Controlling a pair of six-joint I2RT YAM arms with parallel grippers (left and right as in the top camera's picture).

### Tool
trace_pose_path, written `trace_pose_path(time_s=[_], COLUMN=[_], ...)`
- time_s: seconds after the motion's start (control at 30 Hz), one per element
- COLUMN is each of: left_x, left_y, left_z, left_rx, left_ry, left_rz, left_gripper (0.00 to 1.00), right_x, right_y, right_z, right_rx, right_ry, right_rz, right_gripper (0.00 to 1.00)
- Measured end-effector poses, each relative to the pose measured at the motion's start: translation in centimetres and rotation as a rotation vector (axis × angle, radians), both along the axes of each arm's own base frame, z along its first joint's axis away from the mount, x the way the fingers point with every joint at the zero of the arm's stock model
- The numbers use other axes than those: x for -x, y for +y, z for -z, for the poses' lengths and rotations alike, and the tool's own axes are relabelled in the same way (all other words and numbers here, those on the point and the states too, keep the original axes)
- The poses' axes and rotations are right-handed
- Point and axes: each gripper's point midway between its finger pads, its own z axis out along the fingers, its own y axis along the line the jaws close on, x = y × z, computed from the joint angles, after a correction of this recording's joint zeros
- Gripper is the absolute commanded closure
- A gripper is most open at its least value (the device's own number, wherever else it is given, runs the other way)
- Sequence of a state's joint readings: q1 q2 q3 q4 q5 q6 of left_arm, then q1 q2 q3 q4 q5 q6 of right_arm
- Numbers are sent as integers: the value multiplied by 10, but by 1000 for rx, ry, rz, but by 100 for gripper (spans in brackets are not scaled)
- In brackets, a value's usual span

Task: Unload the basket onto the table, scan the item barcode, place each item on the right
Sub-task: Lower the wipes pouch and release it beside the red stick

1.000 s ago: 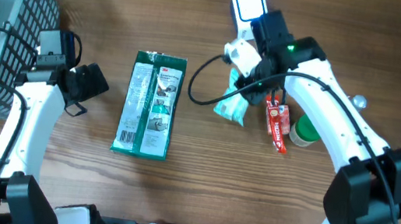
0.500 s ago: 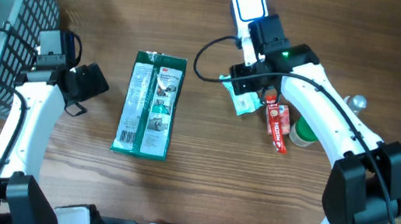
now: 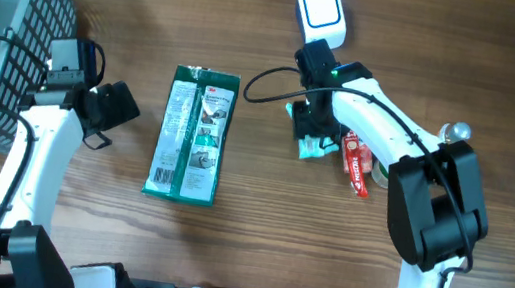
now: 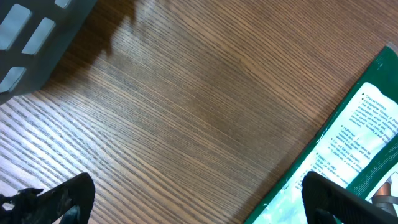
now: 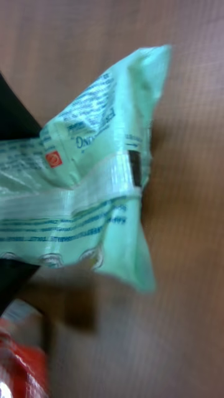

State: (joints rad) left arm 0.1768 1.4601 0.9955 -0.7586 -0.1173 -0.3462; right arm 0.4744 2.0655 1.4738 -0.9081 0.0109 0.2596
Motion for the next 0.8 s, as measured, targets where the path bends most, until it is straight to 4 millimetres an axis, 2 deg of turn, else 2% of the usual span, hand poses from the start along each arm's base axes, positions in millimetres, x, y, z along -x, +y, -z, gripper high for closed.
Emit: trace_pose_path(time_s=[0.07, 0.1, 0.13, 0.2, 0.23, 0.37, 0.47, 0.57, 0.73, 0.8], left_x=[0, 0, 0, 0, 0, 0, 0, 0, 0, 0], left_y=[0, 0, 0, 0, 0, 0, 0, 0, 0, 0], left_z=[0, 0, 0, 0, 0, 0, 0, 0, 0, 0], left_rx=[0, 0, 0, 0, 0, 0, 0, 0, 0, 0], left_ry=[0, 0, 0, 0, 0, 0, 0, 0, 0, 0], left_rz=[0, 0, 0, 0, 0, 0, 0, 0, 0, 0], left_gripper=[0, 0, 0, 0, 0, 0, 0, 0, 0, 0], right_x=[17, 24, 27, 31, 31, 21, 11, 7, -2, -3], right_y=[-1, -2, -2, -3, -2, 6, 21, 43, 80, 97], right_z=[0, 0, 0, -1, -3, -27, -40, -45, -59, -63], right_rx=[-6, -4, -6, -7, -12, -72, -154, -274, -447, -481], right_ry=[77, 107, 121, 135, 133, 62, 17, 18, -8, -33], right_rz=[8, 20, 29, 45, 57, 68, 62, 47, 25, -1], right_gripper=[48, 41, 33, 9, 2, 0, 0, 0, 11, 11])
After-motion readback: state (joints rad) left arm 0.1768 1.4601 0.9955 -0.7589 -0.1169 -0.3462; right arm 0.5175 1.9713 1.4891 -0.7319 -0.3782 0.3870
